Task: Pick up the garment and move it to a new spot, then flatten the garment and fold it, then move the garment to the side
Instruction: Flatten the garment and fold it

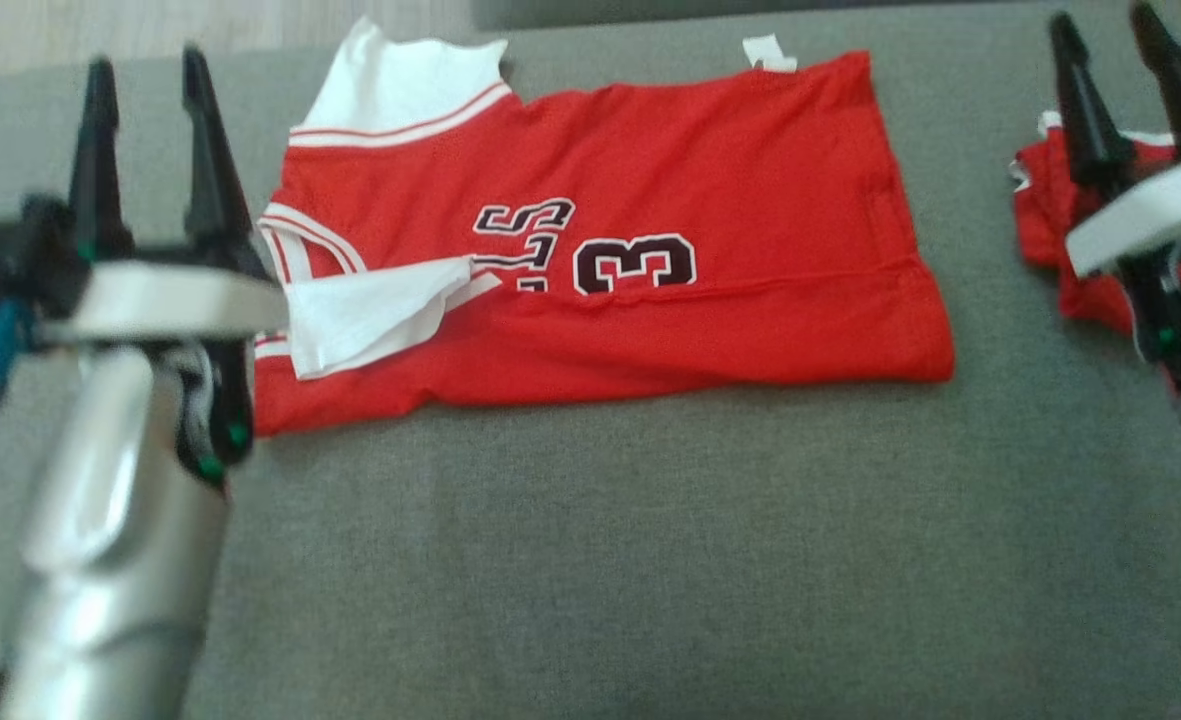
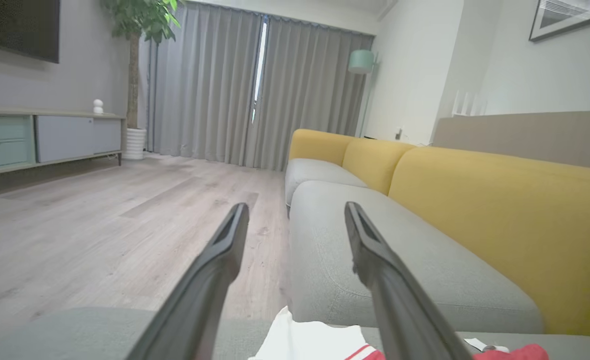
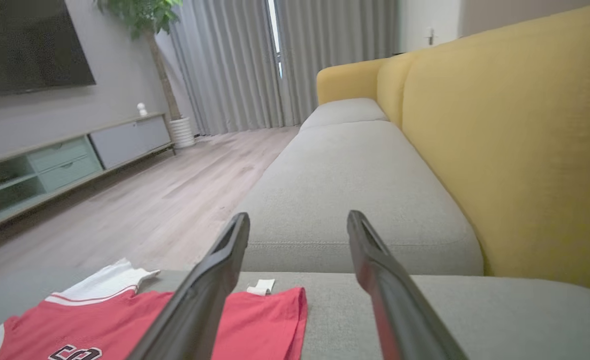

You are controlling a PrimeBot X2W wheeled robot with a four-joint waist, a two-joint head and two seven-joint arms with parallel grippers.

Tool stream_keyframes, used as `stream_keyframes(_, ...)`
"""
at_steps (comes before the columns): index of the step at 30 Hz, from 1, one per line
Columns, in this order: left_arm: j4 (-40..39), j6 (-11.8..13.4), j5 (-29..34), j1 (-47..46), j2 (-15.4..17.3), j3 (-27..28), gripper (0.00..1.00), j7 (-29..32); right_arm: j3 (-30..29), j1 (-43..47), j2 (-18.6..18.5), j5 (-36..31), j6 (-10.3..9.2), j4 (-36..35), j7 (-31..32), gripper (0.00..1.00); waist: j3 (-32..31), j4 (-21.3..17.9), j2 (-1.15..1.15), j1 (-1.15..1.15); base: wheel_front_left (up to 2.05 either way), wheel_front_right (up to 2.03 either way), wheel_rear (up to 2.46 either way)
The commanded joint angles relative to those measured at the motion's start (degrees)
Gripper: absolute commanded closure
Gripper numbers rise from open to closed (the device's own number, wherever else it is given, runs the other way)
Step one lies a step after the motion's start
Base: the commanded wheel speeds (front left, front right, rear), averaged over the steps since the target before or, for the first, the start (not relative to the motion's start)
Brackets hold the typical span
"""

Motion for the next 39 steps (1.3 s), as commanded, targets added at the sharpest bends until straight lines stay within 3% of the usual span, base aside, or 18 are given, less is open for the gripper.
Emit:
stream_keyframes(1, -3.9, 0.2, 1.1, 1.2, 1.2, 3.2, 0.00, -0.4, -2.4, 3.3, 0.2, -0.6, -0.05, -1.5, -0.7, 0.00, -1.7, 0.0, 0.00, 0.01, 0.00, 0.00, 0.00)
stream_keyframes(5, -11.4, 1.4, 5.6, 10.6, -1.6, 5.3, 0.00, -0.4, -13.8, 11.4, 3.3, -7.0, -0.05, -8.1, -0.8, 0.00, -3.7, 0.1, 0.00, 0.01, 0.00, 0.00, 0.00)
stream_keyframes(9, -13.9, 1.7, 7.9, 18.3, -4.7, 6.8, 0.00, -0.4, -22.8, 21.7, 8.6, -15.0, -0.05, -14.6, -0.8, 0.00, -5.5, 0.3, 0.00, 0.01, 0.00, 0.00, 0.00)
stream_keyframes(16, -12.5, 0.5, 11.1, 26.0, -8.9, 9.2, 0.00, -0.4, -29.9, 33.4, 17.5, -25.3, -0.05, -21.9, -0.6, 0.00, -6.4, 0.2, 0.00, 0.01, 0.00, 0.00, 0.00)
stream_keyframes(21, -9.3, -0.2, 12.6, 25.2, -9.4, 10.0, 0.00, -0.5, -31.2, 34.4, 19.5, -27.5, -0.05, -25.4, 0.9, 0.00, -5.1, -0.2, 0.00, 0.01, 0.00, 0.00, 0.00)
stream_keyframes(26, -0.7, 0.0, 13.0, 21.9, -8.7, 9.6, 0.00, 1.9, -31.7, 34.1, 19.9, -28.6, -0.05, -27.9, 2.5, 0.00, -3.3, -0.7, 0.00, 0.01, 0.00, 0.00, 0.00)
stream_keyframes(36, 15.5, 5.3, 14.4, 13.8, -5.9, 10.5, 0.00, 9.8, -31.2, 32.5, 20.0, -29.2, -0.05, -31.2, 4.1, 0.00, 0.5, -2.4, 0.00, 0.01, 0.00, 0.00, 0.00)
stream_keyframes(39, 18.8, 4.7, 14.4, 12.7, -5.3, 9.8, 0.00, 12.1, -30.8, 32.2, 20.0, -29.1, -0.05, -31.7, 4.3, 0.00, 1.1, -2.9, 0.00, 0.01, 0.00, 0.00, 0.00)
